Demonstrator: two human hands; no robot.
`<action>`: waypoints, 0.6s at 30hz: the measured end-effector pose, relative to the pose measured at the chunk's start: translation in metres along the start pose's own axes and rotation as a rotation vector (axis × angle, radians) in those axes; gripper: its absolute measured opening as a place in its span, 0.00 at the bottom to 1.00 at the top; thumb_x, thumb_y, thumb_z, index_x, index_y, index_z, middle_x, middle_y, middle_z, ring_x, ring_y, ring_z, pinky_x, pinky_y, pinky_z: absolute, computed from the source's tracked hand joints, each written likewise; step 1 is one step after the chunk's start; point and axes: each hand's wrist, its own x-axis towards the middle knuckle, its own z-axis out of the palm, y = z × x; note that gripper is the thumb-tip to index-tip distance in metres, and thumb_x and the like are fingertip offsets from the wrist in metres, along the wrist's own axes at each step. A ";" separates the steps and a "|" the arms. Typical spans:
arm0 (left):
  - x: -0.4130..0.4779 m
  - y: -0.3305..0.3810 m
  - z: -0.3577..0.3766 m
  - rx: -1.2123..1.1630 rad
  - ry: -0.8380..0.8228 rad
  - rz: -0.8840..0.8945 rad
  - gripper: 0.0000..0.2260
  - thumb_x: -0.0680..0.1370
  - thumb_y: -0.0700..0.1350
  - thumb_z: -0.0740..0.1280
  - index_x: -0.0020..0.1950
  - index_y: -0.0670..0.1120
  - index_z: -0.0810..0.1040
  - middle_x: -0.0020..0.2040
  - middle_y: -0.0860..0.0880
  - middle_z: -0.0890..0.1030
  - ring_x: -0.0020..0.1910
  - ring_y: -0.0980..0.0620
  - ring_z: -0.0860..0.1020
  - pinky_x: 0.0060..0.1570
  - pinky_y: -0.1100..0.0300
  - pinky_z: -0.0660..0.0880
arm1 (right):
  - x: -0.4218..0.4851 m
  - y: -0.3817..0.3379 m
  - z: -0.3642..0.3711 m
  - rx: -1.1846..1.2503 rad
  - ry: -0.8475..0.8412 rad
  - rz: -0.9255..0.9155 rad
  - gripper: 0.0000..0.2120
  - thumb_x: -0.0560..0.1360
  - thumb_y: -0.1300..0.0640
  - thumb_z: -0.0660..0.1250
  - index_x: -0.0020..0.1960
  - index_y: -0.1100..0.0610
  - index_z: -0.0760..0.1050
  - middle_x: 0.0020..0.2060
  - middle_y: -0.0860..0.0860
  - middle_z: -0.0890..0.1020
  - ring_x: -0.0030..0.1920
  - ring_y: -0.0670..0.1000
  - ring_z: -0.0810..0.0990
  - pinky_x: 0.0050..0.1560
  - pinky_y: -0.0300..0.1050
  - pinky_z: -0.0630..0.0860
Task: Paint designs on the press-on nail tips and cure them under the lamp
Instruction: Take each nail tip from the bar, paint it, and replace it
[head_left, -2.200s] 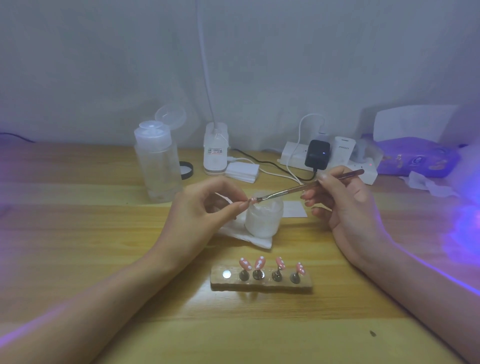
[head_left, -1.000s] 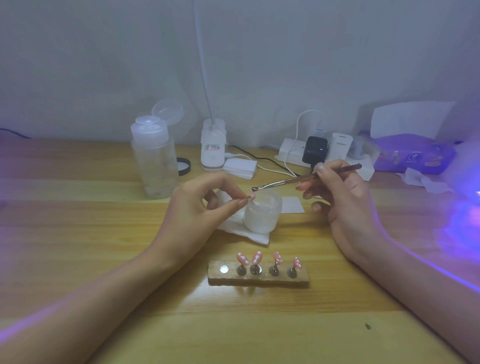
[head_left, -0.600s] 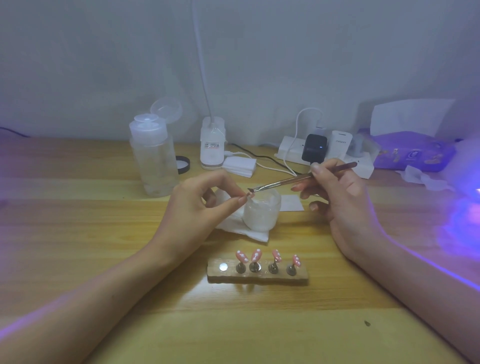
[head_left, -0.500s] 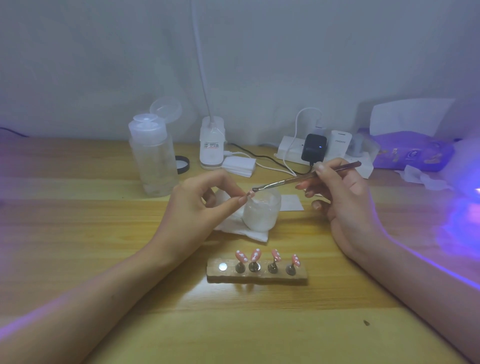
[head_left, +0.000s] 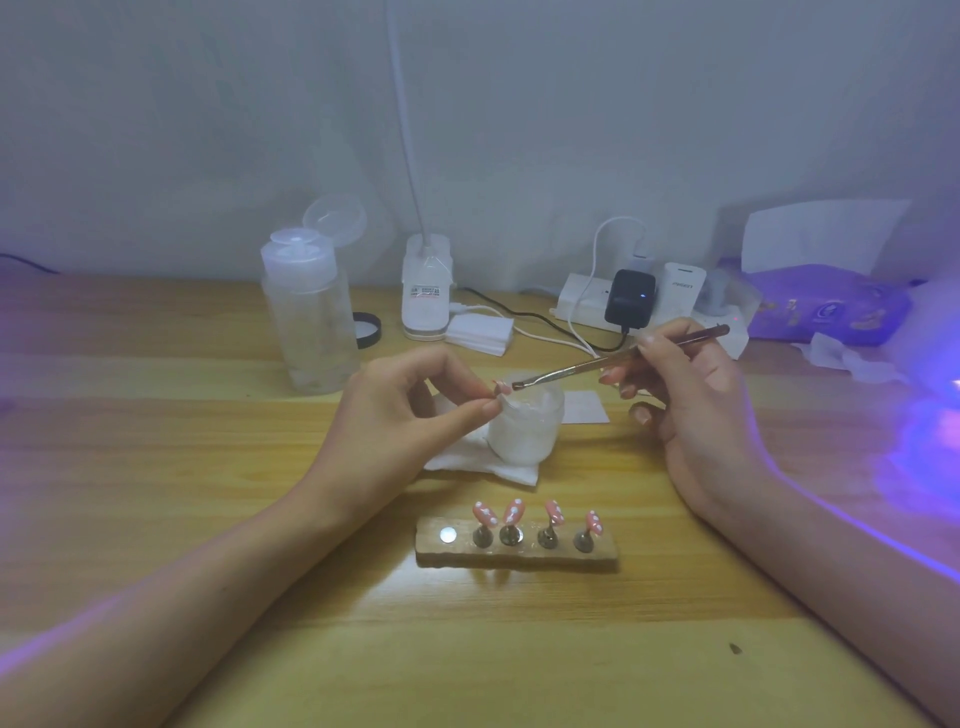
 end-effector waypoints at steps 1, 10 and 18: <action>0.000 0.000 0.000 -0.003 -0.002 -0.001 0.07 0.73 0.43 0.76 0.37 0.51 0.81 0.32 0.61 0.80 0.25 0.61 0.68 0.29 0.73 0.64 | 0.000 0.000 0.000 0.012 -0.009 -0.014 0.10 0.81 0.57 0.63 0.41 0.51 0.70 0.32 0.51 0.84 0.33 0.46 0.79 0.27 0.35 0.67; 0.000 0.000 0.000 -0.019 0.003 -0.030 0.05 0.73 0.44 0.76 0.38 0.49 0.82 0.32 0.62 0.80 0.26 0.61 0.68 0.28 0.74 0.64 | 0.001 0.000 0.000 0.020 -0.012 -0.024 0.10 0.81 0.57 0.64 0.41 0.50 0.70 0.33 0.51 0.84 0.33 0.46 0.78 0.26 0.35 0.67; -0.001 0.002 0.001 -0.044 0.001 -0.052 0.06 0.72 0.45 0.77 0.37 0.49 0.82 0.34 0.58 0.81 0.26 0.61 0.68 0.28 0.73 0.64 | 0.000 -0.001 0.001 0.037 -0.016 -0.011 0.10 0.81 0.59 0.63 0.42 0.51 0.69 0.31 0.50 0.83 0.35 0.47 0.78 0.26 0.35 0.67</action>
